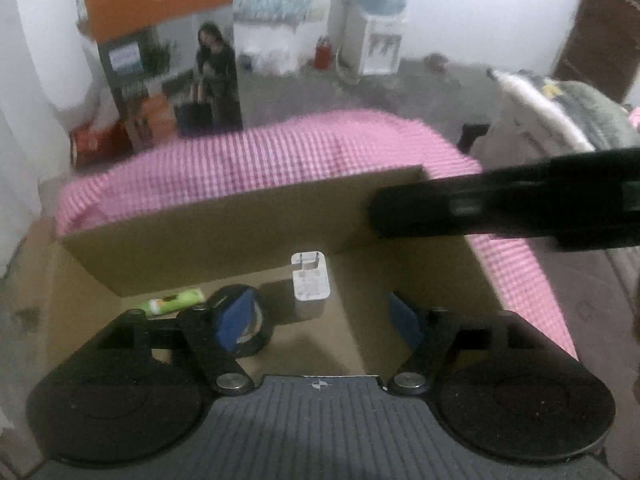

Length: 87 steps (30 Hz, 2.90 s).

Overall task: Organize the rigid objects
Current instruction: 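Carry the white charger plug into the cardboard box and release it, then grasp the gold-lidded jar by its lid with the right tool, then lift the gold-lidded jar into the cardboard box and open the right tool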

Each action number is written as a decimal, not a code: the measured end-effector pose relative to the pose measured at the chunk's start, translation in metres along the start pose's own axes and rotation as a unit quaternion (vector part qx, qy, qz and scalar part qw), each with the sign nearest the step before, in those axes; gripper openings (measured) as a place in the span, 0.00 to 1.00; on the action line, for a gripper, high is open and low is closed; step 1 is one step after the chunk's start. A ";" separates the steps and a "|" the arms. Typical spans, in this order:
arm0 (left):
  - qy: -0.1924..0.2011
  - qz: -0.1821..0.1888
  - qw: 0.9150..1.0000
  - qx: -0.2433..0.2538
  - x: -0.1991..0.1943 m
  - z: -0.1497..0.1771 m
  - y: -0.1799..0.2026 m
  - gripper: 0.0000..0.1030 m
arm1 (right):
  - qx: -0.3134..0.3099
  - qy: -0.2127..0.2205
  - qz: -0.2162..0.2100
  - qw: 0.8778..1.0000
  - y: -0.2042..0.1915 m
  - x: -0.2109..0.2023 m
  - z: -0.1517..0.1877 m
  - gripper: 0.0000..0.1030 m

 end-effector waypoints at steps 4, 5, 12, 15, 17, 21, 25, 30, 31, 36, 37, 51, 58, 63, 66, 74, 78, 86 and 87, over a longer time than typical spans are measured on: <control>0.039 -0.007 0.999 0.002 -0.047 0.018 0.000 0.77 | -0.002 0.038 -0.031 0.999 -0.015 -0.056 0.032 0.49; 0.049 -0.005 0.999 0.001 -0.059 0.024 0.000 0.77 | -0.001 0.044 -0.035 0.998 -0.017 -0.066 0.041 0.50; 0.100 -0.004 0.995 0.008 -0.118 0.083 0.008 0.78 | 0.022 0.038 -0.070 0.997 -0.024 -0.100 0.118 0.50; 0.111 -0.002 0.994 0.016 -0.130 0.112 0.017 0.78 | 0.036 0.030 -0.085 0.995 -0.026 -0.105 0.150 0.50; 0.114 0.006 0.993 0.019 -0.132 0.132 0.027 0.78 | 0.051 0.022 -0.091 0.994 -0.023 -0.103 0.166 0.50; 0.111 0.032 0.993 0.019 -0.121 0.163 0.045 0.77 | 0.076 -0.001 -0.092 0.993 -0.015 -0.089 0.190 0.50; 0.098 0.041 0.994 0.041 -0.091 0.184 0.065 0.73 | 0.094 -0.030 -0.064 0.993 -0.006 -0.063 0.205 0.51; 0.076 0.026 0.995 0.060 -0.060 0.195 0.069 0.69 | 0.099 -0.043 -0.031 0.994 0.004 -0.036 0.213 0.50; 0.072 0.024 0.995 0.062 -0.055 0.196 0.068 0.67 | 0.098 -0.046 -0.026 0.994 0.005 -0.030 0.213 0.50; 0.058 0.005 0.996 0.067 -0.035 0.198 0.060 0.65 | 0.104 -0.055 -0.005 0.993 0.014 -0.002 0.209 0.49; 0.056 0.002 0.996 0.068 -0.032 0.199 0.061 0.65 | 0.105 -0.058 -0.002 0.993 0.015 0.003 0.207 0.48; 0.058 -0.005 0.995 0.077 -0.013 0.197 0.066 0.64 | 0.092 -0.080 0.031 0.992 0.018 0.048 0.196 0.44; 0.065 0.017 0.993 0.094 -0.014 0.196 0.079 0.64 | 0.093 -0.074 0.045 0.992 0.023 0.039 0.200 0.44; 0.077 0.030 0.987 0.138 -0.017 0.194 0.099 0.64 | 0.100 -0.064 0.060 0.991 0.033 0.021 0.205 0.44; 0.091 0.052 0.980 0.168 -0.023 0.195 0.113 0.64 | 0.112 -0.059 0.066 0.990 0.042 0.007 0.211 0.44; 0.096 0.038 0.977 0.188 -0.030 0.198 0.125 0.64 | 0.137 -0.029 0.063 0.988 0.057 -0.023 0.215 0.44; 0.093 0.002 0.980 0.176 -0.026 0.193 0.116 0.64 | 0.135 -0.021 0.060 0.989 0.059 -0.027 0.209 0.48; 0.066 -0.019 0.985 0.155 0.000 0.177 0.107 0.62 | 0.123 -0.040 0.058 0.990 0.057 -0.002 0.203 0.51; 0.064 -0.019 0.986 0.154 0.001 0.176 0.107 0.62 | 0.122 -0.043 0.056 0.990 0.057 0.000 0.204 0.51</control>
Point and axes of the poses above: each gripper's, at about its wrist camera, not at the fingertips, and x roughly the way its jaws point, y to its right, z to its underside, the point moved 4 cm from there along x, roughly the way its jaws point, and after that the axes turned 15 degrees about x, right-handed, at the moved point
